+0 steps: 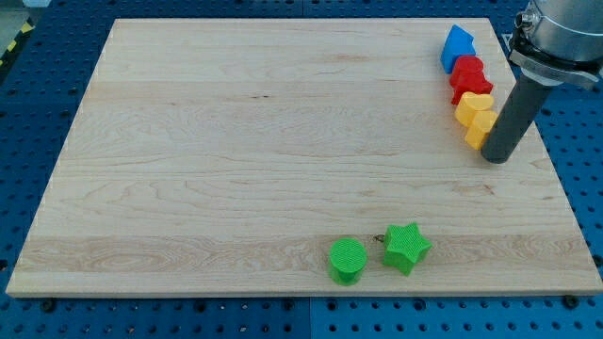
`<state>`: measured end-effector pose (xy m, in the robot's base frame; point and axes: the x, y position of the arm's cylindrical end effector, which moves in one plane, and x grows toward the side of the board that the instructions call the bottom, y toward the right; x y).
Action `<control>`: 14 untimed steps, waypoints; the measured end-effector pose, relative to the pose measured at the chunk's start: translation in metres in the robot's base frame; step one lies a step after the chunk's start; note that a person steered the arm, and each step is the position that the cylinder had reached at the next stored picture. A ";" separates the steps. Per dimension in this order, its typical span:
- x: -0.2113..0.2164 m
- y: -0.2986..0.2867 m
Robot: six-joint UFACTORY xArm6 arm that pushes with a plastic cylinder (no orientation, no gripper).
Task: Slide the green circle to the green star
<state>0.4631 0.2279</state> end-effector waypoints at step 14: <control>0.156 -0.136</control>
<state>0.6190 0.0916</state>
